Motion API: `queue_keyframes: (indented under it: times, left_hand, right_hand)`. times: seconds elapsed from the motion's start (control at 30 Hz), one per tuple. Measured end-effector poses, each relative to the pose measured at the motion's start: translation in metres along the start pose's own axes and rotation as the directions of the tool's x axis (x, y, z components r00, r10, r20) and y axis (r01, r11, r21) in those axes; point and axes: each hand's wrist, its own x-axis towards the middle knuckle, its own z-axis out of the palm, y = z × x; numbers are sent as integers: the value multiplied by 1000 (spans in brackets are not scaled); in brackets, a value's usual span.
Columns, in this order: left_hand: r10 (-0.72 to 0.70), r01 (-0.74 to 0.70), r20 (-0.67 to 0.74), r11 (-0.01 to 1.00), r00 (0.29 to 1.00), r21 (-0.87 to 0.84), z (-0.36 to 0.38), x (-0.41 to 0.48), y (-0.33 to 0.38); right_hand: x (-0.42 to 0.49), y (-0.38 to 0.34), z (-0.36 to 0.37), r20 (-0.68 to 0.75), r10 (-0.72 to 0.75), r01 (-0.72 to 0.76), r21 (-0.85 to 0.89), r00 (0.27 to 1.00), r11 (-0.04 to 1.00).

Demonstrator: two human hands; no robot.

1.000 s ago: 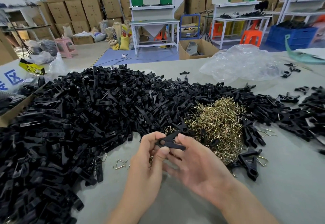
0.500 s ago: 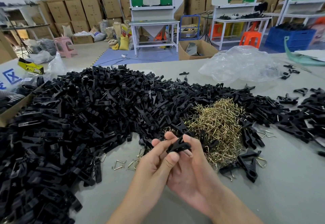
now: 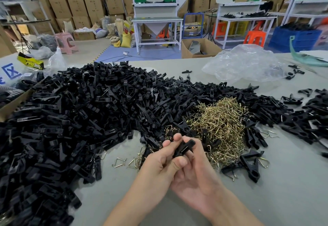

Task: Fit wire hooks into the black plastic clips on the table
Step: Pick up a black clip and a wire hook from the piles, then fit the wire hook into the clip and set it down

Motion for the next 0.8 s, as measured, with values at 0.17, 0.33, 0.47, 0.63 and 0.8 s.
queue_keyframes:
  times: [0.17, 0.33, 0.47, 0.63, 0.8]
  left_hand:
    - [-14, 12, -16, 996, 1000, -88, 6, 4, -3]
    - [-32, 8, -111, 977, 993, -211, 6, 10, -5]
    - [-60, 16, -175, 970, 983, -243, 3, 9, -6]
    - [-33, -3, -205, 985, 978, -173, 7, 4, -4]
    - [91, -74, -198, 993, 976, 89, 15, -5, -2]
  right_hand:
    - [5, -7, -2, 26, 33, -32, -47, 999, 998]
    - [9, -12, 1, -28, -11, 4, -236, 1000, 972]
    - [10, -5, 1, -12, -115, 101, -396, 993, 913]
    - [5, 6, 2, 56, -259, 241, -587, 964, 773]
    - [-24, -2, -2, 94, -411, 355, -695, 907, 625]
